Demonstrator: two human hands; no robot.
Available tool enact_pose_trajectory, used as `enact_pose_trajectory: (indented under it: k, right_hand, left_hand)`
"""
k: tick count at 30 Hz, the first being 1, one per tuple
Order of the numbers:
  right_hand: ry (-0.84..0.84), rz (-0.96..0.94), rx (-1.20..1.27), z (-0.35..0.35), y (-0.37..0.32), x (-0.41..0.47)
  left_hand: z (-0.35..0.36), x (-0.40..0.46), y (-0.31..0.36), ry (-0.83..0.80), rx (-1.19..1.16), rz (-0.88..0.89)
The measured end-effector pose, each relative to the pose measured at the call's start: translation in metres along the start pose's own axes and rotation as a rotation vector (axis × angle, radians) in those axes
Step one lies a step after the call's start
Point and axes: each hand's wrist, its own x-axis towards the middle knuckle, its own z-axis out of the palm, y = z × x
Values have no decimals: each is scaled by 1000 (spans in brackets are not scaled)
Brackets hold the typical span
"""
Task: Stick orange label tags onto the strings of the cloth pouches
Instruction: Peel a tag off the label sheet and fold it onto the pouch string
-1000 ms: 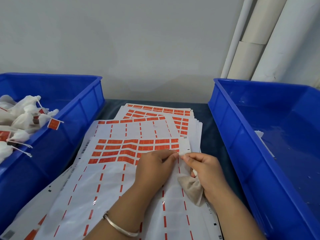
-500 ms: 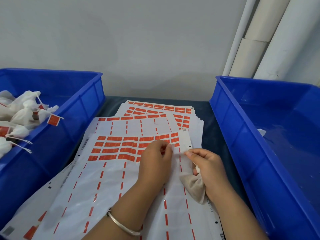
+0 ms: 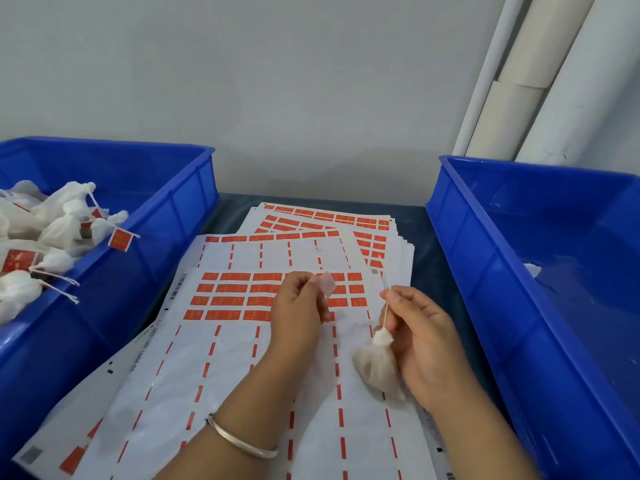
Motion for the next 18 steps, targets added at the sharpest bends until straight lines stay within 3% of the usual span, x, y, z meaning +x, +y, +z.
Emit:
enact_pose_trajectory:
  k: [3,6,12,18]
  right_hand:
    - [-171,3,122,8,3,-4]
    - [-213,-68,-110,10,8,-6]
    - [-19,-152,-270,6,8,-2]
    - [96,-182,-240,0,4,-1]
  left_hand:
    - [-4,-5,8,-150,-153,-30]
    - [-5,-13,14,-323,-96,-13]
    - [-3,-22,18,-341,-48,7]
    - [3,-26,20,-316,-47,-96]
